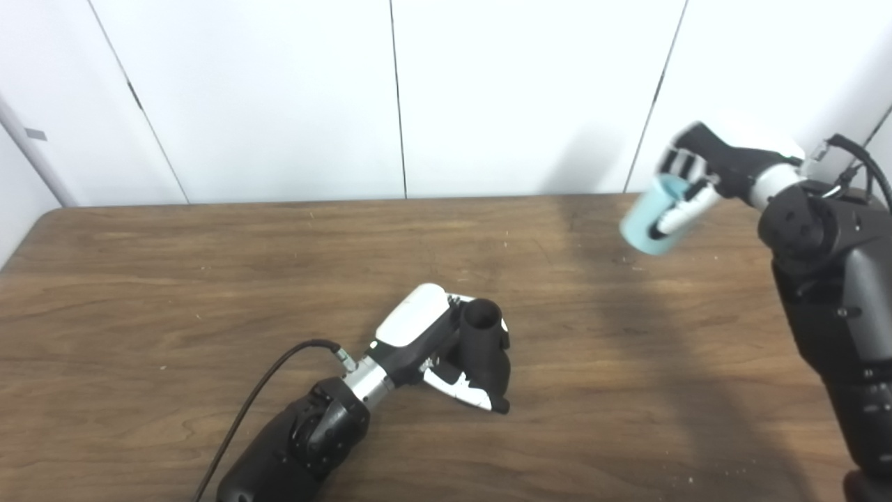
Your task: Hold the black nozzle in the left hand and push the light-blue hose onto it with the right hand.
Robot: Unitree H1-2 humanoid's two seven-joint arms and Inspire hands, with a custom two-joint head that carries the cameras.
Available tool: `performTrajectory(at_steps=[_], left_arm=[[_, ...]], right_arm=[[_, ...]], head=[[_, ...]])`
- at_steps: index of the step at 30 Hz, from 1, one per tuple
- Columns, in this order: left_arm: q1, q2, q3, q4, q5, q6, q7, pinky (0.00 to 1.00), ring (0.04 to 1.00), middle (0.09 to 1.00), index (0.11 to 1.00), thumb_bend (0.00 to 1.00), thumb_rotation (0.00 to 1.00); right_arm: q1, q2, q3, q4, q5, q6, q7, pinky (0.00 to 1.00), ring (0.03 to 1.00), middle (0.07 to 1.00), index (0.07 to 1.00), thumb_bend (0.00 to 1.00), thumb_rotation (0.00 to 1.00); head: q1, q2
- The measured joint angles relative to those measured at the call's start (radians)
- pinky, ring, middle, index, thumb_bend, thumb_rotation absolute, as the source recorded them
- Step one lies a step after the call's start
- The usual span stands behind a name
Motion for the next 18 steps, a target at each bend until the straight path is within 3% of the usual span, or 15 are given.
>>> performTrajectory(at_steps=[4, 11, 18], left_arm=[[0.0, 0.0, 0.0, 0.0, 0.0, 0.0, 0.0, 0.47, 0.488, 0.404, 0.376, 0.76, 0.3], [0.001, 0.0, -0.003, -0.002, 0.0, 0.002, 0.0, 0.46, 0.482, 0.397, 0.379, 0.76, 0.3], [0.0, -0.002, -0.009, -0.002, 0.0, 0.003, 0.001, 0.45, 0.474, 0.393, 0.37, 0.75, 0.29]], right_arm=[[-0.004, 0.013, 0.032, -0.116, 0.038, 0.003, 0.05, 0.16, 0.254, 0.469, 0.487, 0.53, 0.0], [-0.071, 0.078, 0.088, -0.297, 0.026, 0.004, 0.205, 0.06, 0.128, 0.469, 0.482, 0.53, 0.0], [-0.111, 0.121, 0.158, -0.381, 0.071, -0.005, 0.247, 0.07, 0.131, 0.469, 0.482, 0.53, 0.0]], head=[[0.005, 0.003], [0.011, 0.008], [0.008, 0.006]])
